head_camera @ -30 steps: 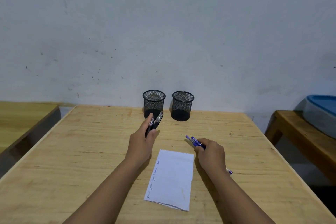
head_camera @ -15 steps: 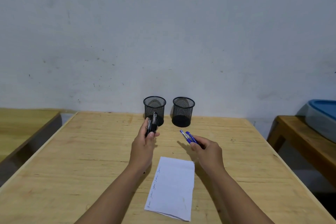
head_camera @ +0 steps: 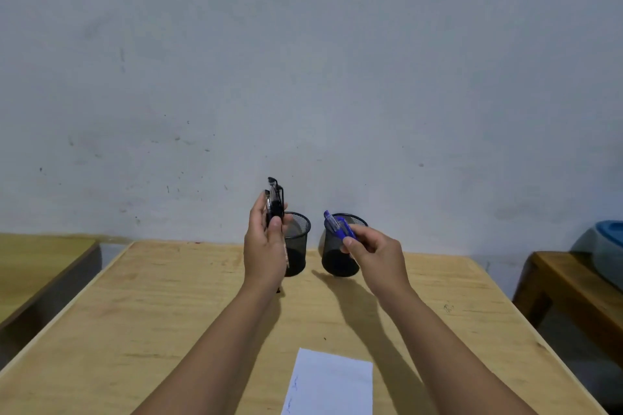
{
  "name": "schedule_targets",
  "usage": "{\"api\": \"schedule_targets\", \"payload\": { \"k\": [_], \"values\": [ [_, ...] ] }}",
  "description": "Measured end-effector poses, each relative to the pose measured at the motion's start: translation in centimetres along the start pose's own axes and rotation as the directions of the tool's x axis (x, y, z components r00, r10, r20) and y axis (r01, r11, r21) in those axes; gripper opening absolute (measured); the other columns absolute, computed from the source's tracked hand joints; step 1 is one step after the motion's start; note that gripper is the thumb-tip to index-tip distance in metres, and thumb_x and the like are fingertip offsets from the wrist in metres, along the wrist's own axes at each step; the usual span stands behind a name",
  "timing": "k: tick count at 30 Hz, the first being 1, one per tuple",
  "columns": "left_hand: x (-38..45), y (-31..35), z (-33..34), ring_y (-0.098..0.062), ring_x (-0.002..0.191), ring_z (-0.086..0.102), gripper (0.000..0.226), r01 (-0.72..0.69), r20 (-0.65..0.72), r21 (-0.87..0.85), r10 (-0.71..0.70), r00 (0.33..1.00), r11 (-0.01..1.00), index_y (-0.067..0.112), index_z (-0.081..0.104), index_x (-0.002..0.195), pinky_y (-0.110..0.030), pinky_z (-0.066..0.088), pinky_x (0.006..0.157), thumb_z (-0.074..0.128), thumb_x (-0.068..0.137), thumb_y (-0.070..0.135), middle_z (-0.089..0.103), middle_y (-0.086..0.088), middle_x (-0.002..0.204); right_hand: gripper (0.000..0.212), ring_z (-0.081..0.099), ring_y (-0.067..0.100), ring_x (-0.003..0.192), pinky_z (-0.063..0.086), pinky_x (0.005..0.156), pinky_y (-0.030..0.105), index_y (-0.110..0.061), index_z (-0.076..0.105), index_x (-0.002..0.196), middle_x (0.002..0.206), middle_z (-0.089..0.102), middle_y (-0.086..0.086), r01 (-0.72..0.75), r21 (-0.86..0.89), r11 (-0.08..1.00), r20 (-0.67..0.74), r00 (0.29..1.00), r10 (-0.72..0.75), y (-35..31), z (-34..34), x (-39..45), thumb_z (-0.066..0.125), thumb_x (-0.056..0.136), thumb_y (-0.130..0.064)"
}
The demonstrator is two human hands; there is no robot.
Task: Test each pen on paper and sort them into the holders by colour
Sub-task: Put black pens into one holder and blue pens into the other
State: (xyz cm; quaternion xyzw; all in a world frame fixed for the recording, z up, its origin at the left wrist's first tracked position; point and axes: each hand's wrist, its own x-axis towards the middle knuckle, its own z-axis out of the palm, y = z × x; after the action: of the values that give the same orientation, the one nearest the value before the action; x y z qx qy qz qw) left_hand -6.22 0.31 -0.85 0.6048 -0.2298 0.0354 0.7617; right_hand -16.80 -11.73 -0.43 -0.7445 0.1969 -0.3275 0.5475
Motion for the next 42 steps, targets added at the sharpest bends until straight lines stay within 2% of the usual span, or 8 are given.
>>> {"api": "schedule_targets", "payload": {
  "k": [5, 16, 19, 24, 28, 31, 37, 42],
  "values": [
    [6.4, 0.4, 1.8, -0.012, 0.097, 0.060, 0.043, -0.089, -0.117, -0.020, 0.086, 0.989, 0.996, 0.021, 0.033, 0.137, -0.029, 0.044, 0.095, 0.032, 0.097, 0.005, 0.060, 0.013, 0.100, 0.022, 0.064, -0.001, 0.066, 0.050, 0.068, 0.011, -0.014, 0.069, 0.104, 0.079, 0.069, -0.004, 0.069, 0.149, 0.986, -0.002, 0.998, -0.069, -2.4, 2.1, 6.3, 0.058, 0.088, -0.003],
    [10.3, -4.7, 3.7, -0.009, 0.096, 0.060, 0.045, -0.015, -0.286, -0.072, -0.006, 0.958, 0.997, 0.019, 0.029, 0.139, -0.037, 0.044, 0.101, 0.032, 0.097, 0.005, 0.059, 0.014, 0.093, 0.030, 0.065, 0.006, 0.073, 0.053, 0.079, 0.022, -0.031, 0.067, 0.093, 0.082, 0.071, -0.003, 0.106, 0.196, 0.975, 0.004, 0.994, -0.109, 1.3, 4.2, 12.5, 0.059, 0.087, -0.002],
    [10.4, -5.4, 4.0, 0.008, 0.089, 0.060, 0.045, -0.008, -0.280, -0.102, -0.021, 0.960, 0.995, 0.018, 0.029, 0.139, -0.028, 0.044, 0.097, 0.031, 0.096, 0.004, 0.060, 0.004, 0.105, 0.027, 0.062, -0.002, 0.067, 0.051, 0.073, 0.015, -0.025, 0.066, 0.096, 0.082, 0.069, -0.002, 0.099, 0.136, 0.986, 0.001, 0.995, -0.100, 2.6, 4.0, 12.5, 0.058, 0.087, -0.001],
    [10.2, -5.7, 4.1, -0.007, 0.105, 0.059, 0.050, 0.018, -0.188, 0.021, -0.014, 0.982, 1.000, 0.023, 0.019, 0.142, 0.004, 0.037, 0.074, 0.031, 0.096, 0.004, 0.049, -0.007, 0.136, 0.024, 0.063, -0.005, 0.068, 0.048, 0.068, 0.006, -0.015, 0.064, 0.106, 0.086, 0.068, 0.001, 0.086, 0.019, 0.996, 0.051, 0.995, -0.086, 3.4, 3.4, 12.3, 0.057, 0.088, 0.000],
    [9.9, -5.4, 3.8, -0.009, 0.107, 0.052, 0.054, 0.040, -0.150, 0.186, -0.012, 0.989, 0.982, 0.026, 0.013, 0.143, -0.015, 0.035, 0.082, 0.037, 0.096, 0.013, 0.053, 0.002, 0.119, 0.027, 0.065, 0.015, 0.089, 0.050, 0.080, 0.019, -0.015, 0.065, 0.111, 0.094, 0.068, 0.003, 0.048, -0.163, 0.986, 0.072, 0.997, -0.037, 3.7, 3.1, 12.2, 0.060, 0.087, -0.005],
    [9.7, -5.0, 3.2, -0.013, 0.105, 0.051, 0.052, 0.050, -0.128, 0.285, -0.014, 0.992, 0.957, 0.024, 0.019, 0.142, -0.023, 0.035, 0.084, 0.039, 0.095, 0.013, 0.054, 0.002, 0.114, 0.031, 0.060, 0.011, 0.092, 0.044, 0.085, 0.019, -0.015, 0.064, 0.116, 0.103, 0.068, 0.001, 0.057, -0.372, 0.926, 0.113, 0.993, -0.016, 3.4, 2.6, 12.1, 0.065, 0.085, -0.014],
    [8.1, -2.8, 0.9, -0.020, 0.122, 0.044, 0.042, 0.107, -0.119, 0.460, -0.059, 0.991, 0.882, 0.017, 0.036, 0.133, -0.024, 0.030, 0.092, 0.045, 0.093, 0.017, 0.042, -0.008, 0.133, 0.043, 0.055, 0.020, 0.117, 0.038, 0.098, 0.023, -0.010, 0.054, 0.129, 0.127, 0.061, 0.007, 0.078, -0.531, 0.844, 0.100, 0.995, -0.030, 1.7, 1.5, 9.3, 0.060, 0.088, -0.020],
    [2.3, 0.0, -2.8, -0.014, 0.115, 0.049, 0.025, -0.046, -0.005, 0.518, 0.057, 0.998, 0.854, 0.029, 0.055, 0.112, -0.026, 0.035, 0.099, 0.053, 0.089, 0.018, 0.049, 0.004, 0.118, 0.035, 0.054, -0.003, 0.095, 0.043, 0.087, 0.015, -0.029, 0.063, 0.114, 0.107, 0.061, -0.011, 0.251, -0.465, 0.849, 0.134, 0.968, -0.212, 1.8, -0.5, 1.0, 0.060, 0.080, -0.031]
  ]
}}
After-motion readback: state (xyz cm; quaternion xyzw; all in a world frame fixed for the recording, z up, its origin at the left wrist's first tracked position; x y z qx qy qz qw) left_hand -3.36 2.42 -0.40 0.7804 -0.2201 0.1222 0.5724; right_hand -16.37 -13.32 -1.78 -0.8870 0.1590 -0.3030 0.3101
